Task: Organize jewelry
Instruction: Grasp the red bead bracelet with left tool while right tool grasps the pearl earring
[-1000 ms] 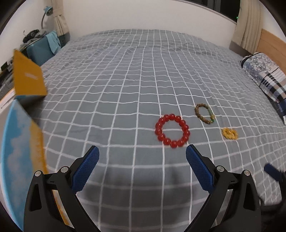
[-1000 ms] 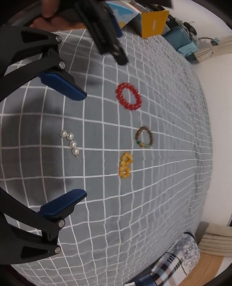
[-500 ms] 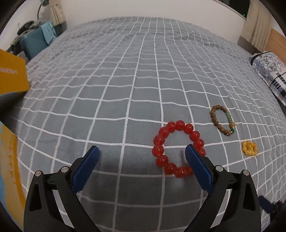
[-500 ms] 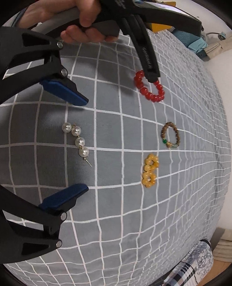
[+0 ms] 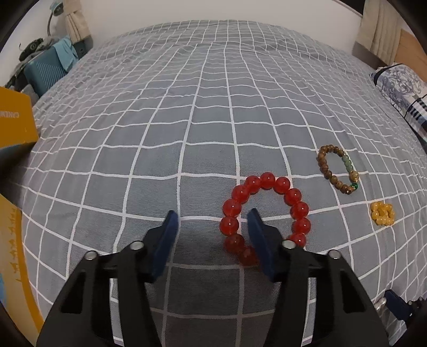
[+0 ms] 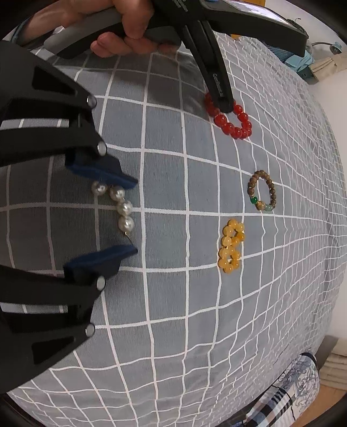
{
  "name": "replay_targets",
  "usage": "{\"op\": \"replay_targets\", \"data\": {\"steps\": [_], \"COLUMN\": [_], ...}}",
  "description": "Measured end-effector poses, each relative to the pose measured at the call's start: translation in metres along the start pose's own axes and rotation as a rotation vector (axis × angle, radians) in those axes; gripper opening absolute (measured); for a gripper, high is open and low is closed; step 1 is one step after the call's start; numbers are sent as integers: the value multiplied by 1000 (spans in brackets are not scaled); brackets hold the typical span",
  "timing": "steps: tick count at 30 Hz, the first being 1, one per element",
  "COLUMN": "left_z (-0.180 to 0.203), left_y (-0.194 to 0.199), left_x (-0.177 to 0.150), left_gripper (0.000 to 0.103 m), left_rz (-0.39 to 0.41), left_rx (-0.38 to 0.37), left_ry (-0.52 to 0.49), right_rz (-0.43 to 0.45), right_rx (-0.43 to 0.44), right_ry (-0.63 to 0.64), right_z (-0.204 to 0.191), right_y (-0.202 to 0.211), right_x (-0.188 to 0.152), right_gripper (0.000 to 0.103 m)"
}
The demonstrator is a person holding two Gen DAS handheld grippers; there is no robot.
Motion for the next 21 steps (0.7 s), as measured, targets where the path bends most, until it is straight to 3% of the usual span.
{"op": "replay_targets", "data": {"steps": [1, 3, 4, 13, 21], "left_z": [0, 0, 0, -3, 7], "left_y": [1, 3, 5, 19, 47], "left_x": [0, -1, -1, 0, -1], "left_gripper": [42, 19, 15, 13, 13], "left_rz": [-1, 0, 4, 36, 77], "left_rx": [2, 12, 31, 16, -44], "left_ry": [-3, -13, -21, -17, -26], "right_rz": [0, 0, 2, 41, 98], "right_rx": [-2, -4, -4, 22, 36], "right_ry": [-1, -5, -9, -18, -22], "right_z": [0, 3, 4, 4, 5], "right_y": [0, 0, 1, 15, 27], "right_x": [0, 1, 1, 2, 5], "right_gripper": [30, 19, 11, 10, 10]}}
Point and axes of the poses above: each gripper's, at about its wrist camera, not at the fingertips, and y roughly against the way its jaws point, z to its right, x to its top, the point moved 7 cm from there along -y, roughly the way its jaws point, and after that the axes turned 7 degrees about -z, right-handed, at the moved point
